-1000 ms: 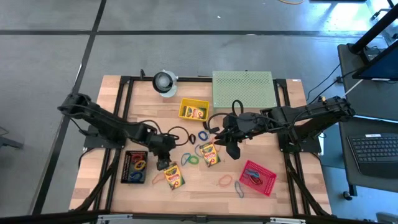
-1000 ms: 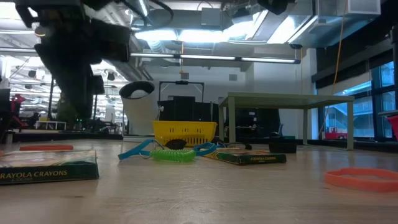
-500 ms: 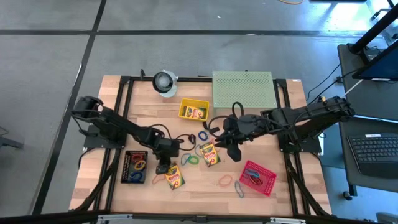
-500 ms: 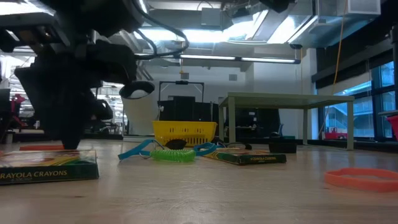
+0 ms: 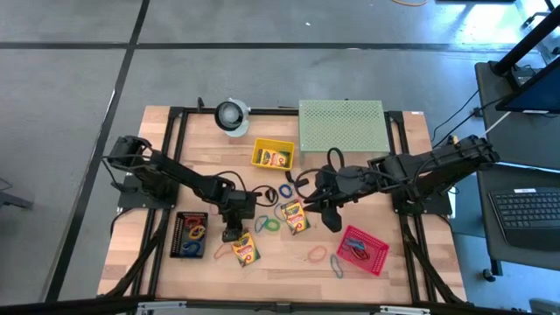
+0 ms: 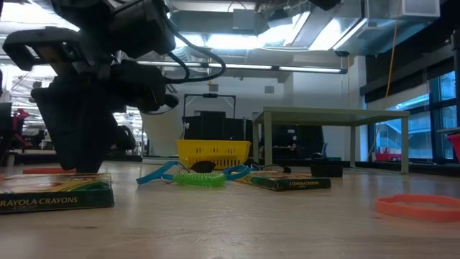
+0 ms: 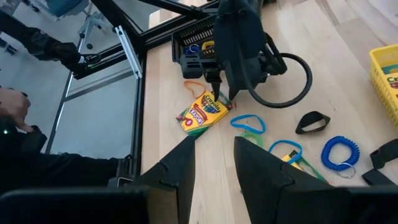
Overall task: Pick & Place Office Desk Supplies
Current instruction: Put the crayon box into the yellow bin
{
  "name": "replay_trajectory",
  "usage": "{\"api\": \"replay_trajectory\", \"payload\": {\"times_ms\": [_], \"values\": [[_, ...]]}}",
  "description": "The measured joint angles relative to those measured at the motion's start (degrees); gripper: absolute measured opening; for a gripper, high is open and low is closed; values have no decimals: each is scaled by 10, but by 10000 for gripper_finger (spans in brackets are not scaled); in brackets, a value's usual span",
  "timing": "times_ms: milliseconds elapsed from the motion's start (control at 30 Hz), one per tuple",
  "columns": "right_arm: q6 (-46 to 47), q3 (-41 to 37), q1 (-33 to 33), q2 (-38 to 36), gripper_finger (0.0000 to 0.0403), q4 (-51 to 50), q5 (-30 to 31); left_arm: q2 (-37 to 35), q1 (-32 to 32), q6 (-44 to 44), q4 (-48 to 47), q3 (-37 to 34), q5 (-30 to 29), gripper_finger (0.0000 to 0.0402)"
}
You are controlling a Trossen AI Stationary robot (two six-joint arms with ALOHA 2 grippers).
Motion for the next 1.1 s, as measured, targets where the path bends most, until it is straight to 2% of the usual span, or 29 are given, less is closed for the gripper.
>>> {"api": "replay_trajectory", "payload": {"times_ms": [233,433,667,867,1100], "values": [[7,0,22,5,112,1,7,0,9,12,8,-5,49,141],[9,0,40,27,112,13,7,0,10,-14,30,-25,52,133],[22,0,42,64,112,49,-12,0,10,-21,43,-27,41,79],[22,0,42,71,112,70,-13,0,11,-29,41,-27,31,11],[22,0,42,71,112,77,-13,0,11,-80,41,-27,58,2]]}}
